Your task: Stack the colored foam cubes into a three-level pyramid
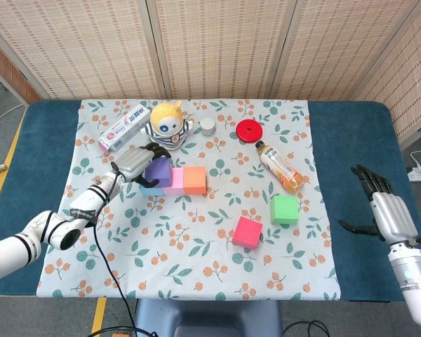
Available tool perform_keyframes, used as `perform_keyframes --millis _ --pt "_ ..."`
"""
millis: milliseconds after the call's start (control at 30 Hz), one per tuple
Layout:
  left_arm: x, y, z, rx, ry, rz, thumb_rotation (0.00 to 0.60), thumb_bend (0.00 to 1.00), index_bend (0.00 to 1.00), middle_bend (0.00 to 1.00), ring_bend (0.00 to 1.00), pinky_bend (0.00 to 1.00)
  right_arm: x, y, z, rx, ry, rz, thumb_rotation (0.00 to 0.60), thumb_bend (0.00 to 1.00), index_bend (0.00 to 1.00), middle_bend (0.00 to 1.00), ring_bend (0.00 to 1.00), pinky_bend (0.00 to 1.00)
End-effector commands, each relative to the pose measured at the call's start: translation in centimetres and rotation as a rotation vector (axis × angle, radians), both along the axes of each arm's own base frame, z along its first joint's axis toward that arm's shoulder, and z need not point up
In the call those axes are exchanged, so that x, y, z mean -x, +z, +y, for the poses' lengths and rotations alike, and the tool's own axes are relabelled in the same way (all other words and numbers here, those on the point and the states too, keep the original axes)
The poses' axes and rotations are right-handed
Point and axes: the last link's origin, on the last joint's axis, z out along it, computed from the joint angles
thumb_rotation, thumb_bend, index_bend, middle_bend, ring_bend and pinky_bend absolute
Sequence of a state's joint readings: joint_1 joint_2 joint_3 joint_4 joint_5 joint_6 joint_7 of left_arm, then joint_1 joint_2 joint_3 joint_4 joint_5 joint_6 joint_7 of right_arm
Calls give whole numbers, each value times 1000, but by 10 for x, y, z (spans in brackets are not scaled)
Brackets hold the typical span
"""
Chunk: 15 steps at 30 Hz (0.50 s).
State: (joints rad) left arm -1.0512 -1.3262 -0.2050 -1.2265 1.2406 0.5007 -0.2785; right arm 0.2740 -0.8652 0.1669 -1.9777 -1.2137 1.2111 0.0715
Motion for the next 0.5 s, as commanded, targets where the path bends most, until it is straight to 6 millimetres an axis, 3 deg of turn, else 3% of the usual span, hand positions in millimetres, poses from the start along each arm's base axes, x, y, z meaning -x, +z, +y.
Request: perform_keyframes --millis 33,300,500 --pt "1 3 -2 -7 -3 -5 600 330 188 83 5 180 1 1 0 0 -3 -2 600 72 0 0 0 0" --pt "6 19 -13 -36 -3 -64 600 333 172 77 0 146 3 1 1 -6 -3 -6 600 72 0 0 0 0" --pt "24 40 -28 -85 25 -120 600 331 170 82 0 145 9 -6 2 -55 -17 -2 600 73 0 0 0 0"
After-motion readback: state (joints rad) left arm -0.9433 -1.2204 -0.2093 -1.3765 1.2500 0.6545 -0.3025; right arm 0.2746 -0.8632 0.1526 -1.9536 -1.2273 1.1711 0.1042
